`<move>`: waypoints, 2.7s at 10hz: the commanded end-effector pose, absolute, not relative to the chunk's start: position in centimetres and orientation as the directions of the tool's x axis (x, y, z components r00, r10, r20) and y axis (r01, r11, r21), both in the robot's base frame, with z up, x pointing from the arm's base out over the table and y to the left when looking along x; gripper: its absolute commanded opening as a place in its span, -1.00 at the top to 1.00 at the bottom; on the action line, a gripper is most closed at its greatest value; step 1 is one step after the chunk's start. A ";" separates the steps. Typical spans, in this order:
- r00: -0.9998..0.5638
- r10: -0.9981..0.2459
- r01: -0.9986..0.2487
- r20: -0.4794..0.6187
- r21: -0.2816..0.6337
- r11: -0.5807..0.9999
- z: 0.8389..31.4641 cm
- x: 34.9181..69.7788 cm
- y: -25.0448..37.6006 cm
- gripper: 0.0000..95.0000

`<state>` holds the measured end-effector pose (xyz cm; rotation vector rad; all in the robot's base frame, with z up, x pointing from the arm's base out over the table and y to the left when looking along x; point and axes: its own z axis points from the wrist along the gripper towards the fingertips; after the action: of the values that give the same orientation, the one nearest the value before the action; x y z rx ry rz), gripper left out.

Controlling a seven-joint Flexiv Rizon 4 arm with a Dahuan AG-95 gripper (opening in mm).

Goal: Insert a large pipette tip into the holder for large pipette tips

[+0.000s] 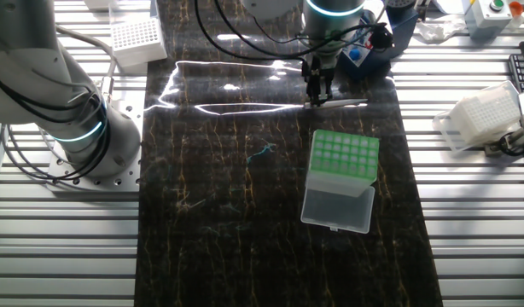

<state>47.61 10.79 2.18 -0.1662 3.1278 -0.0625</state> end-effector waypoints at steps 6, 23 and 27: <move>-0.994 -0.111 -0.111 -0.008 -0.042 0.993 1.6 47.0 10.4 0.60; -0.975 -0.020 0.013 0.221 0.145 0.989 5.7 48.0 12.5 1.00; -0.986 0.008 0.025 0.168 0.095 0.995 7.6 46.9 13.2 1.00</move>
<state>47.01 13.23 7.38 0.0226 3.3166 0.1738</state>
